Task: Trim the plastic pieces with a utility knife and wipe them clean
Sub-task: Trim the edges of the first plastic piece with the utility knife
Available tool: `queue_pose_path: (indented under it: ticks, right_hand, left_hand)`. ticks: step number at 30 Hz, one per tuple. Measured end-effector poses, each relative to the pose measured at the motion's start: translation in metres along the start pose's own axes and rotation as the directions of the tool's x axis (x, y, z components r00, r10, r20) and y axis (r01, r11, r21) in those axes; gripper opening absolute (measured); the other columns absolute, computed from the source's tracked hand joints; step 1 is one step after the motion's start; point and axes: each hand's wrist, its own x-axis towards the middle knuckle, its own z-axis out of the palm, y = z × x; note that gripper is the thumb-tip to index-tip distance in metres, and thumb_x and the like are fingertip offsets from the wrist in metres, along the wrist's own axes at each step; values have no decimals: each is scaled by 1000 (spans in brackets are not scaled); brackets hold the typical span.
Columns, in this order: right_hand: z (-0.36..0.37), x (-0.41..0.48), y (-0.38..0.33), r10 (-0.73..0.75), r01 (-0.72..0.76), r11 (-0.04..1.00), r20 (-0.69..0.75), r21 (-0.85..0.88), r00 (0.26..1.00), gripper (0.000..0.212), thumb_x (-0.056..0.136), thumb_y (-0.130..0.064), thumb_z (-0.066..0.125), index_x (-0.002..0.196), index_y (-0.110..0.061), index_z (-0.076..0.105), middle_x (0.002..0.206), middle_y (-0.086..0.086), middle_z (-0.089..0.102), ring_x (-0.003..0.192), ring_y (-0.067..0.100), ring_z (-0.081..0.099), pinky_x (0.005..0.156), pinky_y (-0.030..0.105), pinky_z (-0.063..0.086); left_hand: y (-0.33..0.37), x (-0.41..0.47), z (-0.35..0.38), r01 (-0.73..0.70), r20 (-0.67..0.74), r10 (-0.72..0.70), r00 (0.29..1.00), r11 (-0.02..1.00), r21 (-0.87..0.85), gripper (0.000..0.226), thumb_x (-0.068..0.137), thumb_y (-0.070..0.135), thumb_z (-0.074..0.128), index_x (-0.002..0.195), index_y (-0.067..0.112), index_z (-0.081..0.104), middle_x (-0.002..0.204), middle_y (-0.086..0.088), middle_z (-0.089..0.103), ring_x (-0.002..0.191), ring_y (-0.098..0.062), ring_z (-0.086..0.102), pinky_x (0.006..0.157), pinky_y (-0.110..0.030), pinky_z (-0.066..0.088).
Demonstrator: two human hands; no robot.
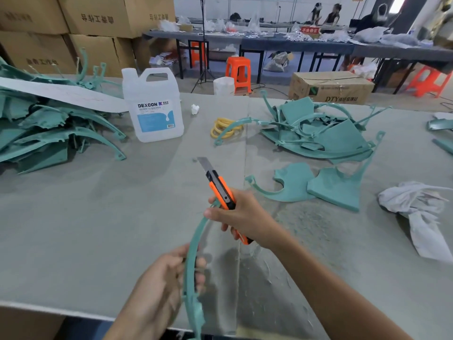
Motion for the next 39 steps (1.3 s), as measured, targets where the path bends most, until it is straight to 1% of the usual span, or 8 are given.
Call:
queue_pose_path:
  ticks: [2,4,9,14,20,31,36,39]
  right_hand:
    - [6,5,3,3,-2,1000,16,-19,1000,34,81,-46,81,103,-25,66,68,-13,66,61,12,66,46,27,49]
    - [8,12,5,15,-15,1000,-10,-6,1000,33,81,-43,81,103,-24,66,70,-11,67,60,13,67,45,28,48]
    - [0,21,14,49,-52,998,-105,-28,993,36,88,-43,75,108,-15,64,84,7,71,61,12,66,53,29,52]
    - [-8,2,37,51,-123,968,-310,-219,949,25,101,-51,52,99,-26,57,72,-2,66,58,7,61,59,32,49]
    - [-18,-7,50,-3,-154,692,-216,-705,976,43,99,-70,26,99,-32,44,73,-6,59,66,19,59,58,38,47]
    - [-90,24,65,-68,-257,691,-415,-676,907,46,103,-63,28,92,-22,45,78,2,58,75,30,58,59,37,37]
    - [-152,42,52,54,-396,603,-460,-693,886,49,104,-55,34,104,-11,56,91,13,67,84,35,66,74,49,55]
    - [-132,30,44,78,-330,638,-368,-696,927,47,99,-63,31,97,-20,52,79,6,65,68,29,64,63,49,57]
  left_hand:
    - [3,14,2,-48,-41,54,998,991,125,38,93,27,56,118,-2,60,69,-12,58,50,-21,52,44,-27,47]
    - [9,32,5,-107,-66,128,990,959,261,35,107,32,42,114,1,57,61,-6,52,45,-18,47,40,-25,41]
    - [12,71,8,-139,-81,178,981,925,352,33,109,29,39,109,2,59,54,-1,47,38,-14,40,35,-21,33]
    - [14,102,7,-145,-157,227,961,899,413,28,108,21,37,99,15,63,51,5,49,33,-11,35,34,-14,27]
    - [8,118,4,-186,-172,296,940,864,468,32,106,13,40,97,22,69,43,12,43,33,-2,32,32,-14,26]
    - [27,147,22,-176,-119,269,956,847,501,33,107,14,37,92,23,65,43,10,40,30,-4,27,31,-13,21]
    - [31,163,34,-164,-94,243,965,849,502,34,107,14,37,90,25,65,41,11,40,30,-4,29,31,-13,22]
    - [26,172,35,-133,-113,223,968,843,520,35,106,14,37,88,24,66,42,11,42,31,-4,31,31,-13,23]
